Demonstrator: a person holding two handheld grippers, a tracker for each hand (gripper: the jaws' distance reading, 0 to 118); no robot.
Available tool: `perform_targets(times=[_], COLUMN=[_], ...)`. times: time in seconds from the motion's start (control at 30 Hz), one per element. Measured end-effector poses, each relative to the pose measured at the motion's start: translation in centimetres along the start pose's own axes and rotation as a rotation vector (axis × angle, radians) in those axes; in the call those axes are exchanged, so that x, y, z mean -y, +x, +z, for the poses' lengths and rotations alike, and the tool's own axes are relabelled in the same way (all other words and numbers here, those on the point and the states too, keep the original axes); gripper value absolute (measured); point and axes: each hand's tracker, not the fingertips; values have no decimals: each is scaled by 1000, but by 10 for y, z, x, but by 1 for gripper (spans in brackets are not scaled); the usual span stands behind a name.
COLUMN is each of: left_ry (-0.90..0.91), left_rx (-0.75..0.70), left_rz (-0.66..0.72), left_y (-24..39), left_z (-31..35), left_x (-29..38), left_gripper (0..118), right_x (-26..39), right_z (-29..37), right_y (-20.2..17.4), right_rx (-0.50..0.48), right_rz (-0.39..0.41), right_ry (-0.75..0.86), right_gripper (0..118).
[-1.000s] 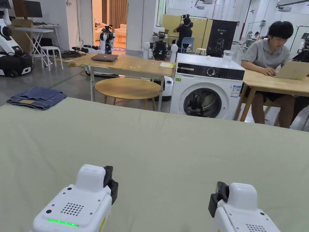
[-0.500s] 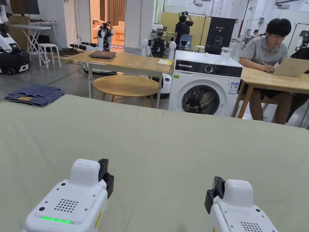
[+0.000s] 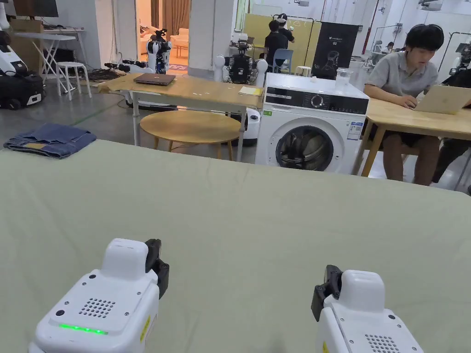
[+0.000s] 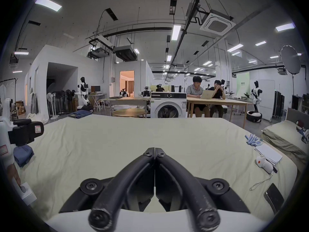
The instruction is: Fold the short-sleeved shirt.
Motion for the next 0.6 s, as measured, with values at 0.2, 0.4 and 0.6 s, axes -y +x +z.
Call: perform_targets(times=[0.2,0.4,0.6], left_ry=[-15,18,6], left_rx=[13,-23,-32], left_rz=[5,79,83], left_y=[0,-10,-19], left_z=[-4,0,0], left_x=[-3,-4,-6], left_gripper=[56,88,88], right_x=[-3,-4,-6], right_z=[-1,-4,-5], right_y=[0,-3,-3], right_rx=[10,49,45], right_rz=[15,0,-21], right_ry=[7,2,-1], right_gripper=[39,89,97])
